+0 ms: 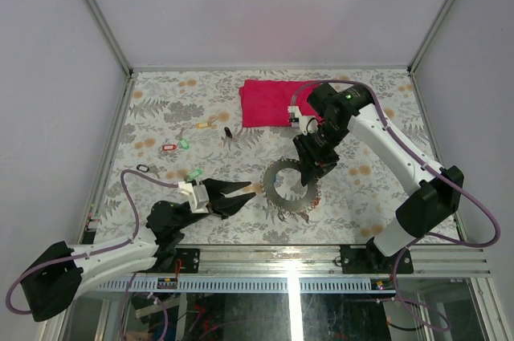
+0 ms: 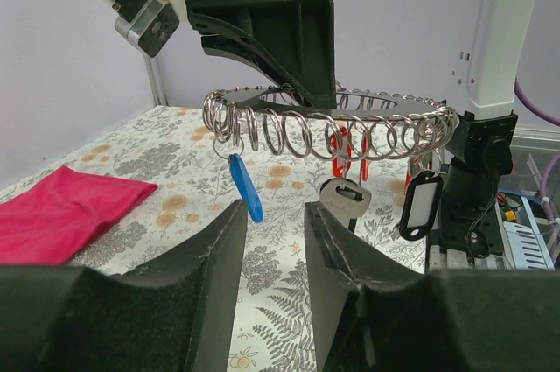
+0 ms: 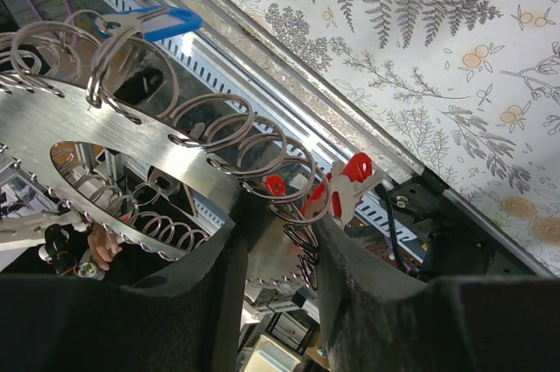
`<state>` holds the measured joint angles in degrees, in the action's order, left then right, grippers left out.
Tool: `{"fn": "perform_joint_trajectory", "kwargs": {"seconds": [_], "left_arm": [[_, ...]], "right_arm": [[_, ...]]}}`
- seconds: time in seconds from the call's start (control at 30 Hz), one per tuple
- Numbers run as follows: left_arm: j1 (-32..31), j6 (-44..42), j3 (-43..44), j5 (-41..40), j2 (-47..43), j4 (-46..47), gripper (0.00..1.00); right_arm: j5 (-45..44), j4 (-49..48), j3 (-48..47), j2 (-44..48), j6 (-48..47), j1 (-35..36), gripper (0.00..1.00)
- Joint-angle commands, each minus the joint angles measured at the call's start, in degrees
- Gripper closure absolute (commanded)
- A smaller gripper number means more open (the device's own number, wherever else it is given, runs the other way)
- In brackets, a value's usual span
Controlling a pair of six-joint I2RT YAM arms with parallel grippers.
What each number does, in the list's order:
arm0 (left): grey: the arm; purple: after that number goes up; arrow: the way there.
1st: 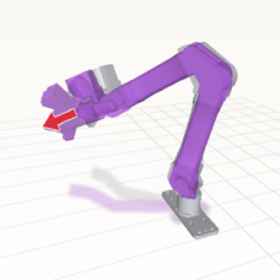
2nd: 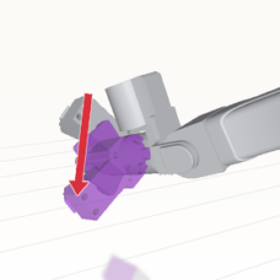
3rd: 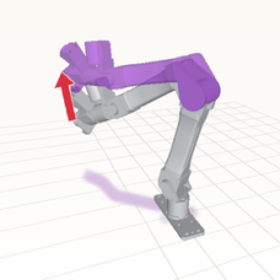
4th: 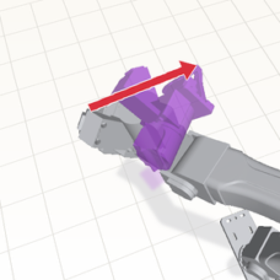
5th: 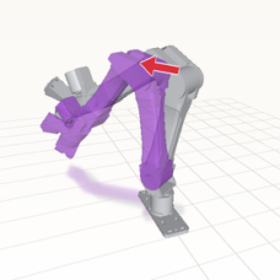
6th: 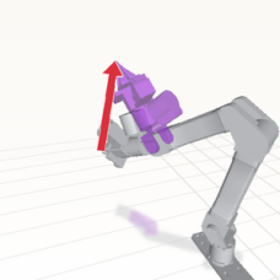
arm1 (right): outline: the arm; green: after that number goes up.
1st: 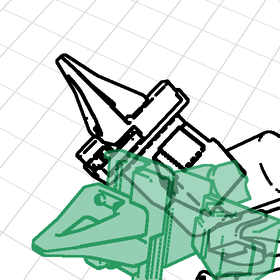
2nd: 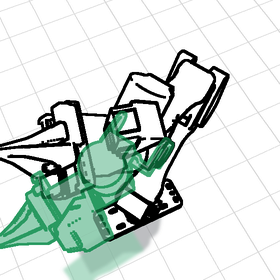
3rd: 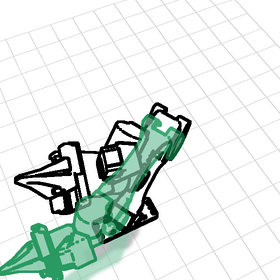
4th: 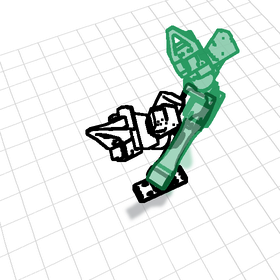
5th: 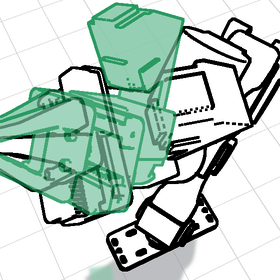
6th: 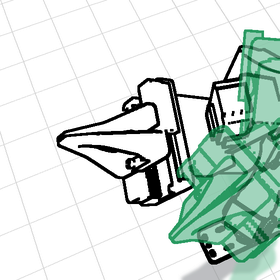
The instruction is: Put the keys on the keyring
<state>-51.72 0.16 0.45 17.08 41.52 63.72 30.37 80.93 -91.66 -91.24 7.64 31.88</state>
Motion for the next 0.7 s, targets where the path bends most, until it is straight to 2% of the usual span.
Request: {"fn": "perform_joint_trajectory", "kwargs": {"seconds": [0.0,0.17,0.37,0.67], "left_arm": [[-0.37,-1.18,-0.99,-0.91,0.19,4.88,0.67],[-0.34,-0.55,-0.57,-0.78,1.86,7.41,0.69],[-0.31,-0.25,-0.01,1.1,3.04,8.43,0.77],[-0.36,0.1,0.0,1.11,2.49,9.11,0.75]], "right_arm": [[3.64,1.71,-0.79,0.17,-0.52,0.64,1.0],[3.39,1.65,-0.75,-0.48,-0.54,1.89,1.0],[3.12,1.61,-0.78,-0.73,-0.18,2.22,1.0],[2.25,1.62,-0.55,-1.04,-0.04,2.32,1.0]]}}
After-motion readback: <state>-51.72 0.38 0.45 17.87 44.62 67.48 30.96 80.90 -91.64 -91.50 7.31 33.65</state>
